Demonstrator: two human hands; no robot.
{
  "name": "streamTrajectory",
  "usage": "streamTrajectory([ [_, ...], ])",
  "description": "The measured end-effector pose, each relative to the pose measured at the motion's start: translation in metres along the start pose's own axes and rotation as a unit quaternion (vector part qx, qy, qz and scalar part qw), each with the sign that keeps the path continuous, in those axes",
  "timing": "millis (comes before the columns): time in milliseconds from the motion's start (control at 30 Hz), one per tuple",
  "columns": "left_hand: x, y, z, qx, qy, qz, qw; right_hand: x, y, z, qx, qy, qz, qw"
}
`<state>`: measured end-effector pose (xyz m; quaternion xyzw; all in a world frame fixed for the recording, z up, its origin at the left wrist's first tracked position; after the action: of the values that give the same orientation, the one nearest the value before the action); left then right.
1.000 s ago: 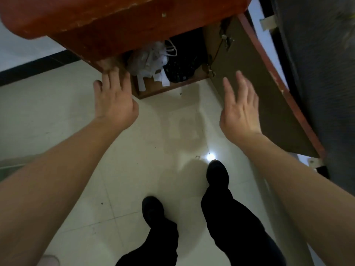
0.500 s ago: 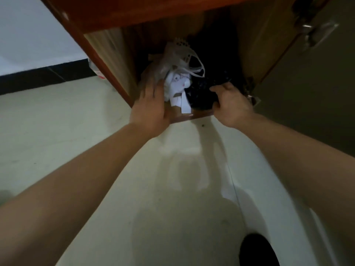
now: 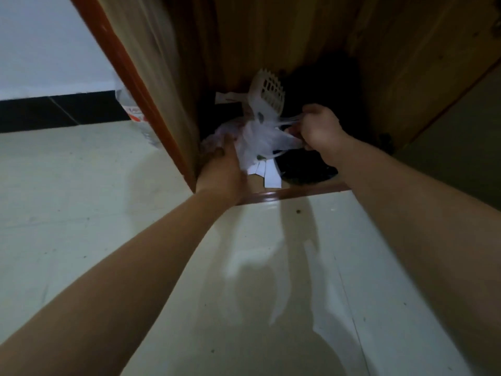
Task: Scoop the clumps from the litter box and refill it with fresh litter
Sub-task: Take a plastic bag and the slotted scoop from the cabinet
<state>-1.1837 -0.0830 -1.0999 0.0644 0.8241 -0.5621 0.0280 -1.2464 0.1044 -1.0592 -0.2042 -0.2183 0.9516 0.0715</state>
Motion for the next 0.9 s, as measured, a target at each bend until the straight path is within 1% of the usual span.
streamTrajectory([
  [33, -0.005, 0.005, 0.004, 0.043, 0.008, 0.0, 0.999, 0.002, 0.009, 0.001, -0.008, 0.011, -0.002, 1.0],
  [100, -0.009, 0.015, 0.011, 0.114, 0.026, 0.008, 0.993, 0.009, 0.027, 0.004, -0.067, 0.0, -0.006, 0.998],
  [167, -0.011, 0.023, 0.014, 0.109, 0.015, 0.003, 0.994, 0.012, 0.041, 0.008, -0.107, -0.004, 0.001, 0.994],
  [233, -0.01, 0.027, 0.015, 0.111, -0.006, -0.006, 0.994, 0.014, 0.056, 0.01, -0.117, 0.005, 0.033, 0.993],
  [300, -0.013, 0.031, 0.015, 0.134, -0.002, -0.008, 0.991, 0.009, 0.067, 0.01, -0.157, 0.013, 0.057, 0.986],
  [333, -0.016, 0.031, 0.016, 0.142, 0.007, -0.009, 0.99, 0.007, 0.071, 0.008, -0.182, 0.012, 0.055, 0.982],
  [400, -0.023, 0.028, 0.018, 0.1, -0.003, -0.012, 0.995, 0.005, 0.073, 0.004, -0.209, 0.011, 0.062, 0.976],
  [467, -0.027, 0.026, 0.02, 0.055, -0.025, -0.015, 0.998, 0.003, 0.073, -0.001, -0.213, 0.014, 0.092, 0.973],
  [533, -0.025, 0.028, 0.021, 0.092, -0.007, -0.02, 0.996, 0.0, 0.068, -0.006, -0.222, 0.007, 0.102, 0.97],
  [567, -0.024, 0.032, 0.023, 0.103, 0.002, -0.023, 0.994, 0.0, 0.064, -0.008, -0.215, -0.001, 0.089, 0.973],
  [667, -0.025, 0.033, 0.019, 0.094, 0.011, -0.018, 0.995, -0.002, 0.039, -0.004, -0.117, 0.002, 0.044, 0.992],
  [700, -0.026, 0.031, 0.018, 0.098, 0.012, -0.022, 0.995, 0.0, 0.028, -0.003, -0.105, -0.002, 0.042, 0.994],
  [800, -0.036, 0.023, 0.012, 0.08, -0.009, -0.049, 0.996, -0.005, -0.001, 0.001, -0.123, -0.036, 0.021, 0.992],
  [900, -0.051, 0.011, 0.002, 0.158, -0.001, -0.081, 0.984, -0.016, -0.025, -0.004, -0.149, -0.098, -0.035, 0.983],
])
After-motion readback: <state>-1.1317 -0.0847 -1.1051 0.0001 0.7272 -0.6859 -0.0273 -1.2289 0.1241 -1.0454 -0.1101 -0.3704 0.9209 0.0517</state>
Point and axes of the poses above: each hand's wrist, its own x-axis towards the middle knuckle, its own y-axis out of the palm, z = x × y, the point moved 1 cm from there along x, towards the middle knuckle, and after that the axes turned 3 degrees about y, right-handed, at the moved point
